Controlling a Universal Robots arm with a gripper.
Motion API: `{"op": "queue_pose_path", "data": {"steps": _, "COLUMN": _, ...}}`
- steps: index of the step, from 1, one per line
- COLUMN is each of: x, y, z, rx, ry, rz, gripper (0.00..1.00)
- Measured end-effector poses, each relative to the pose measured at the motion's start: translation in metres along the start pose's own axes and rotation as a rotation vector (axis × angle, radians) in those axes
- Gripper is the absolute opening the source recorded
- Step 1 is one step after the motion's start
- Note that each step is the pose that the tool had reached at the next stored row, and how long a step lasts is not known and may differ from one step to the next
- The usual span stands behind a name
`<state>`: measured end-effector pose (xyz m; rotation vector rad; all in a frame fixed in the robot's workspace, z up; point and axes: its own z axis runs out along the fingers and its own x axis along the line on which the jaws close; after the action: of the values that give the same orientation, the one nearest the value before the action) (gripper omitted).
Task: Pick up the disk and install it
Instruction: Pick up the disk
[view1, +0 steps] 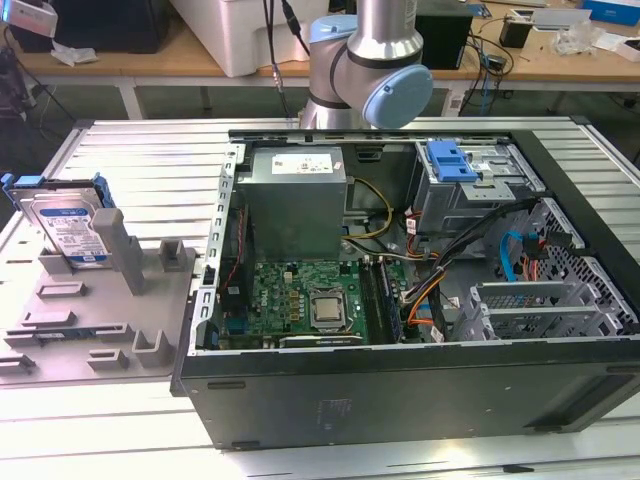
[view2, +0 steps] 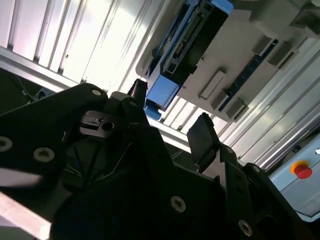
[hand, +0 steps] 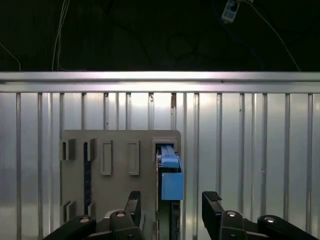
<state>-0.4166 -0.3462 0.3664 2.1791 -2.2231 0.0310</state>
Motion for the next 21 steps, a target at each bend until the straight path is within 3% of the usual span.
{"op": "queue_pose_path", "data": {"steps": 4, "x": 0.0, "y": 0.0, "z": 0.0012, "rx": -0.0013, "ry": -0.0002, "rz": 0.037, "gripper": 0.6}}
{"op": "queue_pose_path", "data": {"steps": 17, "x": -0.0031, "y": 0.003, "z": 0.0101, "rx": -0.0012, "ry": 0.0018, "rz": 0.039, "gripper": 0.6}}
{"op": "queue_pose_path", "data": {"steps": 21, "x": -0.0035, "y": 0.0032, "z": 0.0125, "rx": -0.001, "ry": 0.0081, "rz": 0.037, "gripper": 0.6}}
